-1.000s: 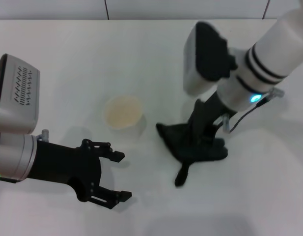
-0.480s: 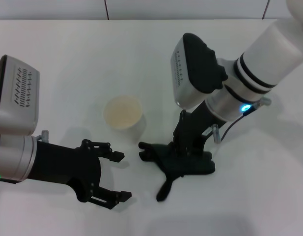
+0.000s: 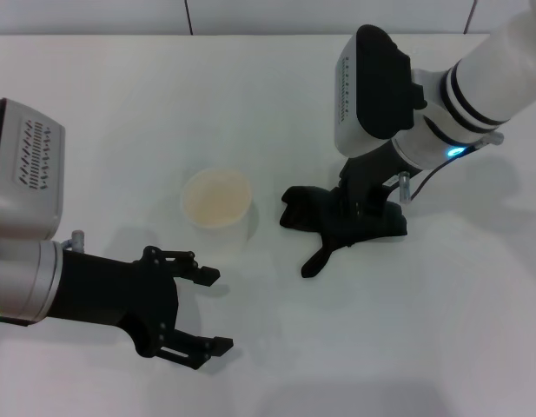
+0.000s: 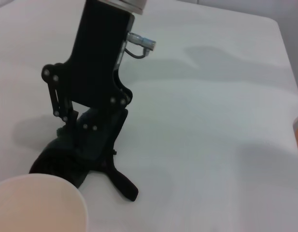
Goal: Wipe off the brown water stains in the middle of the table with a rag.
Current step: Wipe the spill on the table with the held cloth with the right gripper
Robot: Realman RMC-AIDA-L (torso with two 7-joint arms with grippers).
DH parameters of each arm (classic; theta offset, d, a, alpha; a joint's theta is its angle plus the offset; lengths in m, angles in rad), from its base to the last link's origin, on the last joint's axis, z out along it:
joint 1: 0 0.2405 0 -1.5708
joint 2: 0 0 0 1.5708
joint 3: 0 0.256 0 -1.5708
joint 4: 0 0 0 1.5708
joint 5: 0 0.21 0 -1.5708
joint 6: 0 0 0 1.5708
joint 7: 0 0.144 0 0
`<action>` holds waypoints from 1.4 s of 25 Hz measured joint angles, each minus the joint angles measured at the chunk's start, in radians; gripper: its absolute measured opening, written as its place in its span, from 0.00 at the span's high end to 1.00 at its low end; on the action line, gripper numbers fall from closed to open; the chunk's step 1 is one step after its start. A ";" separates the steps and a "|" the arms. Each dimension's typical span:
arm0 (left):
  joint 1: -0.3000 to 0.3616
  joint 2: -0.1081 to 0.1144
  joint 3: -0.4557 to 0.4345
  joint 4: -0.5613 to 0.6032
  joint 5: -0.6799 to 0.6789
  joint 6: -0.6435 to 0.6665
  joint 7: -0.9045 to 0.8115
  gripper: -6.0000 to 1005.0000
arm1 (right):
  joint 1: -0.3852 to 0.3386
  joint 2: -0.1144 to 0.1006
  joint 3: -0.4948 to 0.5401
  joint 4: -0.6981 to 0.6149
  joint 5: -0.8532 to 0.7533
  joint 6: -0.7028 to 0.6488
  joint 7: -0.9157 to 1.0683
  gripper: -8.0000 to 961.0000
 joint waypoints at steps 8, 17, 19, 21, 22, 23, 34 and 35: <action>-0.001 0.001 -0.001 0.001 -0.009 -0.003 0.008 0.11 | 0.003 0.014 -0.081 -0.008 0.106 -0.088 -0.043 0.91; 0.000 0.002 -0.004 0.000 -0.016 -0.006 0.011 0.11 | 0.006 0.014 -0.161 -0.015 0.251 -0.127 -0.099 0.91; 0.001 0.002 -0.004 0.000 -0.016 -0.008 0.012 0.11 | 0.008 0.012 -0.159 -0.006 0.244 -0.097 -0.104 0.91; 0.001 0.002 -0.004 0.000 -0.016 -0.010 0.012 0.11 | 0.013 0.006 -0.147 0.011 0.231 -0.057 -0.105 0.91; 0.002 0.002 -0.004 -0.001 -0.016 -0.012 0.013 0.11 | 0.015 0.004 -0.133 0.020 0.216 -0.038 -0.105 0.91; 0.003 0.002 -0.004 -0.001 -0.016 -0.012 0.013 0.11 | 0.016 0.003 -0.122 0.025 0.204 -0.028 -0.106 0.91; 0.002 0.002 -0.004 0.003 -0.016 -0.014 0.012 0.11 | 0.010 0.007 -0.011 0.028 0.059 0.018 -0.106 0.91; 0.000 0.002 -0.004 0.003 -0.016 -0.014 0.012 0.11 | 0.010 0.010 -0.027 0.026 0.067 0.001 -0.106 0.91</action>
